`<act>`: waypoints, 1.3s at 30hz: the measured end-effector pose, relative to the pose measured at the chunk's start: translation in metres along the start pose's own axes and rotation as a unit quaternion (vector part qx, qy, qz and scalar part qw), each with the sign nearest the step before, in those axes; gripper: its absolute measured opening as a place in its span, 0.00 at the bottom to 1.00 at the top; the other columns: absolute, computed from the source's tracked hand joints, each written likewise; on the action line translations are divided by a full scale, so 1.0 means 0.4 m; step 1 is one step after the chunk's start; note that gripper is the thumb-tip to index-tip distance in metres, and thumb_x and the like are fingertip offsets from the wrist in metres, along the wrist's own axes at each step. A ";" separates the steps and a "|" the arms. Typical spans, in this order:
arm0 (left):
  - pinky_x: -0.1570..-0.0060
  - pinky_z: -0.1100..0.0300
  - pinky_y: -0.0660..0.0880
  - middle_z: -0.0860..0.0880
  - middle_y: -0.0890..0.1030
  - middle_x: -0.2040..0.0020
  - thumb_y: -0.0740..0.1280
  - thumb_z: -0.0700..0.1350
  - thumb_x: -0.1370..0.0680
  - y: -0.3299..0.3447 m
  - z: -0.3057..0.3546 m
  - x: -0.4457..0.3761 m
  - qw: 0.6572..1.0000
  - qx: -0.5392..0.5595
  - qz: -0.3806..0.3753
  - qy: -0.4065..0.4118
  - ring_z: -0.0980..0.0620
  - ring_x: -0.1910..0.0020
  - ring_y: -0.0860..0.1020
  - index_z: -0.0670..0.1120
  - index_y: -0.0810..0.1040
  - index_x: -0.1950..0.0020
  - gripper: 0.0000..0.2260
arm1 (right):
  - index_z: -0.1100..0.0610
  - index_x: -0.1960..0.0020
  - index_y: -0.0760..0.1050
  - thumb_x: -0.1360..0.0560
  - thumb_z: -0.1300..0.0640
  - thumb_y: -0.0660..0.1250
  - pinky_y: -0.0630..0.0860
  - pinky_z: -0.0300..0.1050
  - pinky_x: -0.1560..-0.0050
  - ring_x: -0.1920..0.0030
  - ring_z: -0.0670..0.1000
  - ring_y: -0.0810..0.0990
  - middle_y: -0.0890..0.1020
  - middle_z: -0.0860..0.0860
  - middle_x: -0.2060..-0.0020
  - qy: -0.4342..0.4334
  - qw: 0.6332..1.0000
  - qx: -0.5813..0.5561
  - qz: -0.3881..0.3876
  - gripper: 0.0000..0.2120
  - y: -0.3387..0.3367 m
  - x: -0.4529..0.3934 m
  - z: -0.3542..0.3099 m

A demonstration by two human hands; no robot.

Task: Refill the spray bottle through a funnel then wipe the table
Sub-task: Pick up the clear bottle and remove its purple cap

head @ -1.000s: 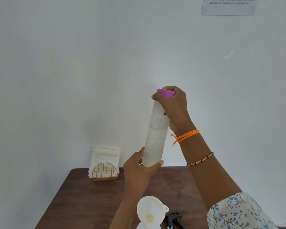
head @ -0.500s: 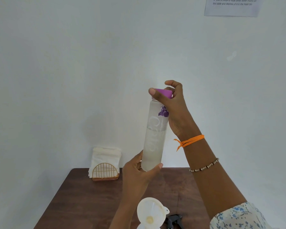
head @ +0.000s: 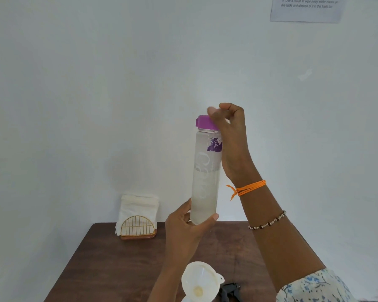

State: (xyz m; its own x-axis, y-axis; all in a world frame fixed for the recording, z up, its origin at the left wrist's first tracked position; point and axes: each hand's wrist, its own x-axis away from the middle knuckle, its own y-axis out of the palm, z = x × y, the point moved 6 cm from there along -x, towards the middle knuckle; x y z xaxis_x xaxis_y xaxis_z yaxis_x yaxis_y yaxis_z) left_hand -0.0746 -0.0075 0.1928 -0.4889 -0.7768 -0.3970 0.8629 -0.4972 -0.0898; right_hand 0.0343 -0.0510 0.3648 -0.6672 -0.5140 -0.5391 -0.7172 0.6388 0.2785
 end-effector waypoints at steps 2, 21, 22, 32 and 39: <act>0.53 0.63 0.80 0.57 0.83 0.49 0.78 0.54 0.36 0.000 -0.002 0.000 1.000 0.004 -0.001 0.000 0.53 0.51 0.82 0.61 0.77 0.48 0.19 | 0.53 0.40 0.66 0.31 0.52 0.73 0.75 0.38 0.57 0.49 0.52 0.76 0.73 0.51 0.50 -0.017 0.999 0.042 0.013 0.24 -0.005 -0.001 0.001; 0.57 0.68 0.78 0.58 0.82 0.50 0.78 0.51 0.36 -0.020 0.007 0.003 1.000 0.006 0.006 -0.002 0.54 0.52 0.82 0.61 0.77 0.49 0.19 | 0.51 0.46 0.66 0.28 0.56 0.65 0.74 0.40 0.61 0.59 0.45 0.78 0.77 0.50 0.57 0.018 0.999 -0.023 -0.037 0.13 0.004 -0.002 0.010; 0.56 0.67 0.79 0.58 0.83 0.50 0.78 0.51 0.36 -0.022 0.006 0.003 1.000 0.010 0.008 -0.004 0.54 0.52 0.82 0.61 0.77 0.49 0.19 | 0.52 0.46 0.67 0.24 0.58 0.61 0.73 0.39 0.61 0.61 0.44 0.77 0.78 0.49 0.59 0.026 0.998 -0.032 -0.048 0.08 0.005 0.000 0.011; 0.61 0.73 0.75 0.65 0.80 0.54 0.77 0.50 0.36 -0.031 0.018 0.004 1.000 0.008 0.012 -0.002 0.61 0.54 0.80 0.65 0.74 0.52 0.19 | 0.55 0.46 0.74 0.26 0.60 0.67 0.75 0.42 0.57 0.56 0.48 0.79 0.77 0.53 0.49 0.018 0.997 0.047 -0.055 0.08 0.008 0.001 0.020; 0.63 0.75 0.73 0.67 0.78 0.55 0.77 0.50 0.35 -0.027 0.024 0.003 1.000 0.012 0.011 -0.004 0.65 0.56 0.79 0.64 0.73 0.52 0.19 | 0.55 0.44 0.67 0.22 0.59 0.59 0.74 0.39 0.60 0.60 0.46 0.76 0.76 0.50 0.56 0.053 0.995 -0.059 -0.065 0.07 0.013 0.003 0.004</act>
State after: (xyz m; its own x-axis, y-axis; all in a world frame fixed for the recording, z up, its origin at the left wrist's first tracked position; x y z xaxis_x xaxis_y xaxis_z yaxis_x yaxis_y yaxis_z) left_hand -0.0860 -0.0068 0.2021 -0.4713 -0.7900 -0.3921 0.8699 -0.4896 -0.0591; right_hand 0.0302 -0.0474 0.3645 -0.5803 -0.6491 -0.4917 -0.8131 0.4951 0.3061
